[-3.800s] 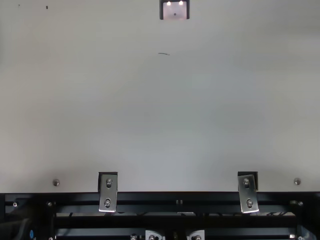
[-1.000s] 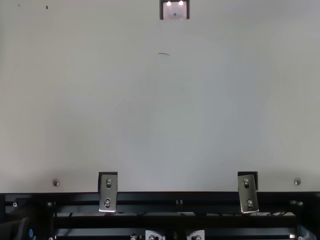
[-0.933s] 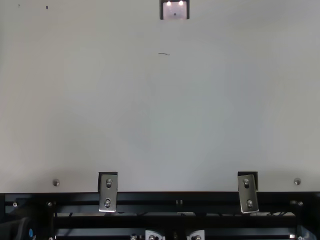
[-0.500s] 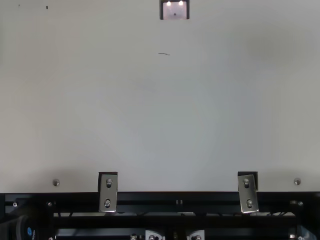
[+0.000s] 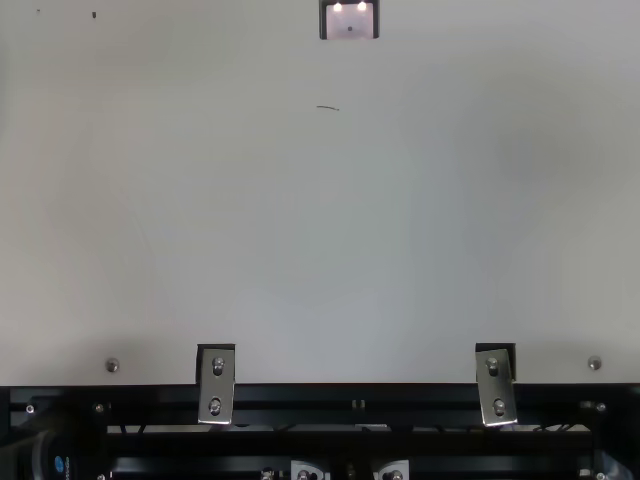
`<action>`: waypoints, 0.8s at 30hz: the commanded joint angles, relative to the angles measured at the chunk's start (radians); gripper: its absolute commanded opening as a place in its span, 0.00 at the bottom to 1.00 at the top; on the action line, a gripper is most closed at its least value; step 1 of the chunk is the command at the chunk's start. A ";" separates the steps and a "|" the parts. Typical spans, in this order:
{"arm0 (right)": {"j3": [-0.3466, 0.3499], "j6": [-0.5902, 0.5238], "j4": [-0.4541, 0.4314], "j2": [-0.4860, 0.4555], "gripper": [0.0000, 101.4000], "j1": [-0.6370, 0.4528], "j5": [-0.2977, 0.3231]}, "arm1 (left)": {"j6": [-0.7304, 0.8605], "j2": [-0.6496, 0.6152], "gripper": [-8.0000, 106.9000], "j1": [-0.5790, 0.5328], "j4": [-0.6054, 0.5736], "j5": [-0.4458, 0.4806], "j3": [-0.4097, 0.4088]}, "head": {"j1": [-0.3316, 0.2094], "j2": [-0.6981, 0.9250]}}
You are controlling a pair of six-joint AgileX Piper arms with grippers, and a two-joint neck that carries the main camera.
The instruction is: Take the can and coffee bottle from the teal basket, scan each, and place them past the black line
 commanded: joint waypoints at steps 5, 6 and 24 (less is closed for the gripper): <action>0.000 0.000 0.000 0.000 1.00 0.000 0.002 | 0.026 -0.009 0.85 -0.013 0.069 -0.058 -0.010 | -0.027 0.009; 0.000 0.000 0.000 0.000 1.00 0.000 0.002 | 0.049 -0.011 0.85 -0.019 0.095 -0.086 -0.013 | -0.027 0.009; 0.000 0.000 0.000 0.000 1.00 0.000 0.002 | 0.221 -0.111 0.85 -0.345 0.486 -0.515 0.144 | -0.027 0.009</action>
